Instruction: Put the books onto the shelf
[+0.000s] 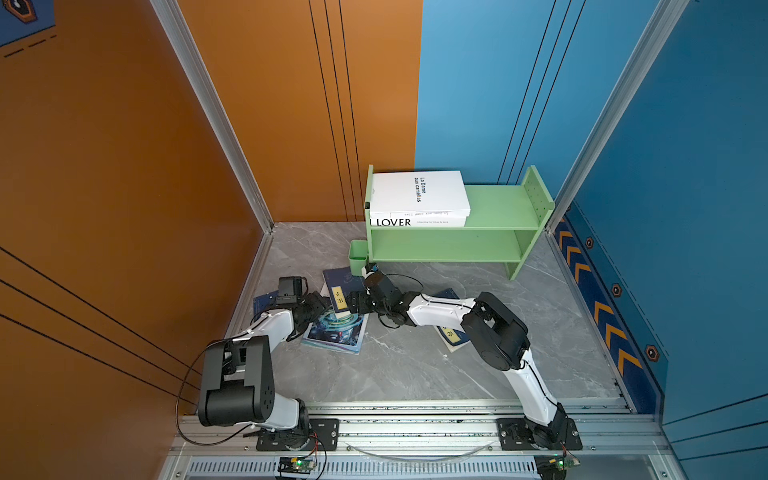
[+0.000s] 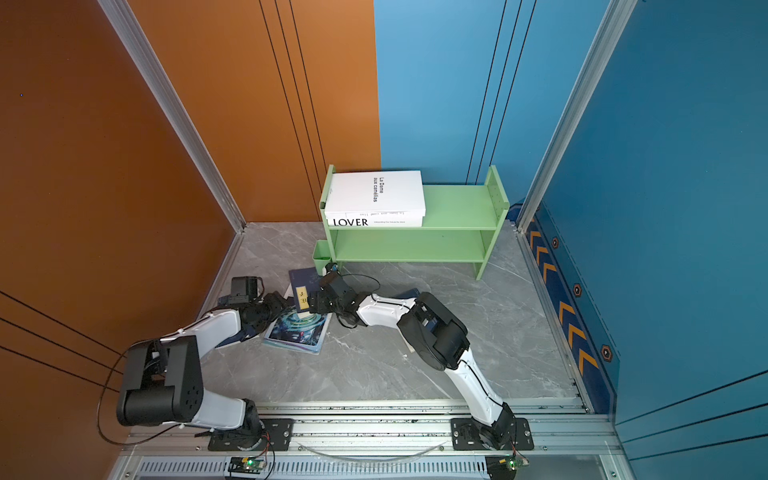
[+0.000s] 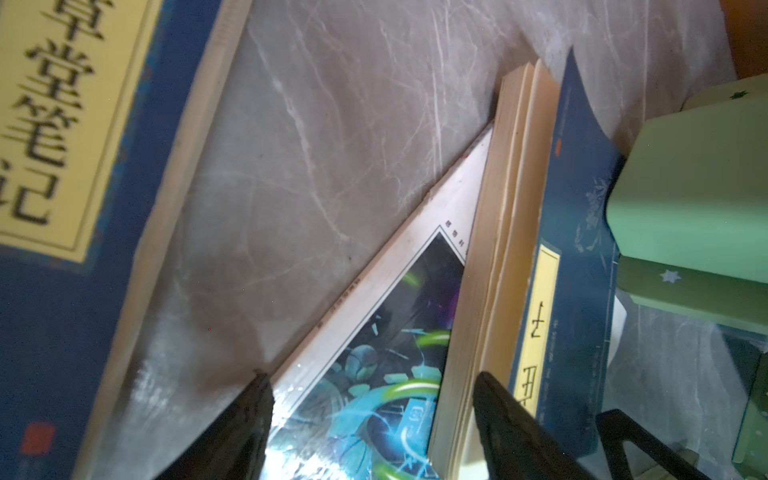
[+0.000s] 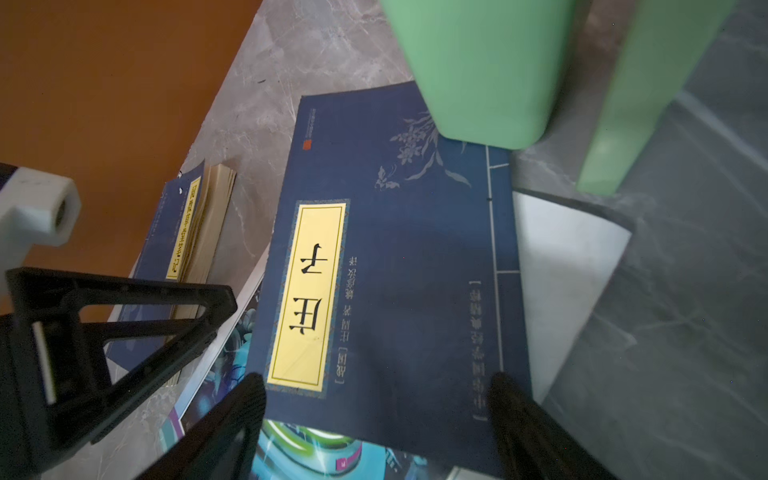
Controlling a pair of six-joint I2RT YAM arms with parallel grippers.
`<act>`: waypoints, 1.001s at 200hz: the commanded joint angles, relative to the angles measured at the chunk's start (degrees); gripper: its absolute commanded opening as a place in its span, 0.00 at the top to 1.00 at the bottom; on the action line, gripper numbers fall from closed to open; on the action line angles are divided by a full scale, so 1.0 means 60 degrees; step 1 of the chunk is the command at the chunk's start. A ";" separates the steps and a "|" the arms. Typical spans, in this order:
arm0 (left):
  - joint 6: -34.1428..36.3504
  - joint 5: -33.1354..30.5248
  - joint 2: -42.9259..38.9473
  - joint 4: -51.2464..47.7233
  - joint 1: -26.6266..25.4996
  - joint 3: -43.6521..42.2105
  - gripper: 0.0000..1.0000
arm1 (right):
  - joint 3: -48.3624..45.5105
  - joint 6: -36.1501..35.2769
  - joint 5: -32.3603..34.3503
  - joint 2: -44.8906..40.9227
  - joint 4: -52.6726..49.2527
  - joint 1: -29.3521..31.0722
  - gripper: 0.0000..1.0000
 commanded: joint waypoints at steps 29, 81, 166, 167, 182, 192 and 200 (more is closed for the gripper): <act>0.0443 -0.0734 -0.0143 -0.0450 0.0163 0.0382 0.19 | 0.0309 -0.0430 0.0581 0.0050 -0.0878 0.0071 0.14; 0.0503 -0.0676 0.0050 -0.0450 0.0198 0.0406 0.19 | 0.0662 -0.1301 0.0900 -0.0138 -0.1434 -0.0293 0.13; 0.0286 -0.0049 0.0297 -0.0093 0.0110 0.0115 0.18 | 0.2019 -0.1297 0.0382 0.0848 -0.2451 -0.0035 0.14; 0.0273 -0.0044 0.0296 -0.0095 0.0103 0.0111 0.18 | 0.2024 -0.1288 0.0373 0.0857 -0.2463 -0.0034 0.14; 0.0133 0.0128 0.0295 0.0046 0.0042 -0.0051 0.18 | 0.2066 -0.1254 0.0222 0.0981 -0.2750 -0.0032 0.14; 0.0048 0.0215 0.0307 0.0088 -0.0024 -0.0124 0.18 | 0.2081 -0.1225 0.0186 0.1010 -0.2954 -0.0047 0.15; -0.0007 0.0269 0.0339 0.0091 -0.0107 -0.0142 0.18 | 0.2059 -0.1196 0.0119 0.1007 -0.3093 -0.0078 0.14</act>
